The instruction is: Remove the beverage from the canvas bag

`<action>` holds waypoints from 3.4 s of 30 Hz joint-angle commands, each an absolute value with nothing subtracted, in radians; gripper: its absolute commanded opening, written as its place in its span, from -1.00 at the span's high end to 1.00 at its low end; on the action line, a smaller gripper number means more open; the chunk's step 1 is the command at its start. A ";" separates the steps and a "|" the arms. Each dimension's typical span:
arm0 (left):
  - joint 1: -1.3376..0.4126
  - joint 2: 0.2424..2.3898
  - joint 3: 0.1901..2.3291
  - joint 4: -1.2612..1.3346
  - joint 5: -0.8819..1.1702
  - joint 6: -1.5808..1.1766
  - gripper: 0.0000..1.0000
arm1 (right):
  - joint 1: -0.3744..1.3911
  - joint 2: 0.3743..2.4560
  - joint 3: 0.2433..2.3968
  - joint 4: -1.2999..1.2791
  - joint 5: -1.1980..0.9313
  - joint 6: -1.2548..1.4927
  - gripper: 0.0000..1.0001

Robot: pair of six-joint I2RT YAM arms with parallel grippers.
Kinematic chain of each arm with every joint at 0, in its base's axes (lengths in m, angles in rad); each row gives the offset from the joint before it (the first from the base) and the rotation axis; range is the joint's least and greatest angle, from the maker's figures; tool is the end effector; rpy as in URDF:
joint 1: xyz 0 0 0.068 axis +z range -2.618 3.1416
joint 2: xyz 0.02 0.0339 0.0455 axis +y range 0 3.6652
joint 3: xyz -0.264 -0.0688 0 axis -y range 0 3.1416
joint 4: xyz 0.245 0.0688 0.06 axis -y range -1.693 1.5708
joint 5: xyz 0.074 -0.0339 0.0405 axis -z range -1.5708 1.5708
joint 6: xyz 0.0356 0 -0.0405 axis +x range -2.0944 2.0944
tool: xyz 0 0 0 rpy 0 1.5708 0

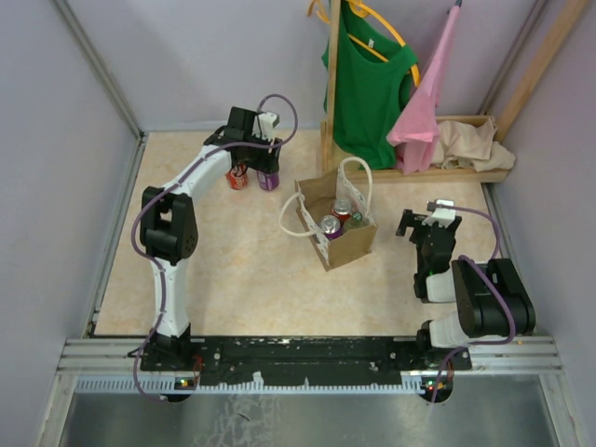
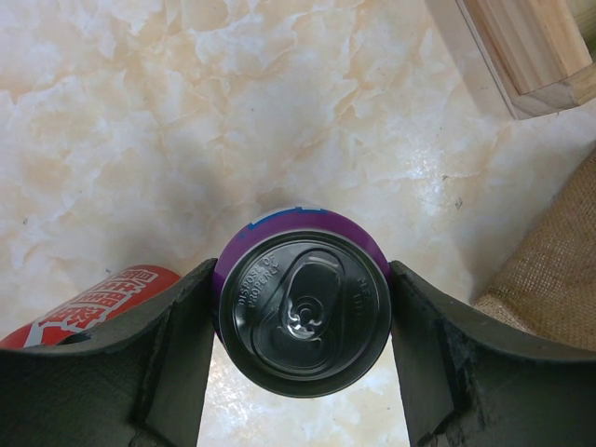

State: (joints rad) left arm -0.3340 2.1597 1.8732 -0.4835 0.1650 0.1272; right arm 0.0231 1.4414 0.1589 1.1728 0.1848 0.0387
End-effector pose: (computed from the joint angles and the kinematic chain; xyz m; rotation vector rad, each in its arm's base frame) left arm 0.4676 -0.1684 0.2454 0.6159 2.2643 -0.2953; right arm 0.2215 -0.0014 0.1455 0.1520 1.6729 -0.1087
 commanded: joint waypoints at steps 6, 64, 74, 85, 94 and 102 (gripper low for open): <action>-0.334 2.153 1.895 -0.445 0.154 0.111 0.95 | 0.021 1.442 0.179 1.216 0.186 0.047 -0.98; -0.434 1.744 1.757 -0.357 0.167 0.095 -1.00 | 0.021 1.442 0.179 1.216 0.184 0.046 -0.98; -0.487 1.721 1.759 -0.360 0.152 0.148 -1.00 | 0.021 1.442 0.179 1.216 0.185 0.047 -0.98; -0.582 1.795 1.806 -0.410 0.189 0.285 -0.98 | 0.021 1.442 0.179 1.216 0.185 0.047 -0.98; -0.642 1.877 1.834 -0.450 0.261 0.325 -0.82 | 0.021 1.442 0.180 1.216 0.185 0.046 -0.98; -0.686 1.928 1.798 -0.419 0.307 0.388 -0.78 | 0.021 1.442 0.179 1.216 0.185 0.047 -0.98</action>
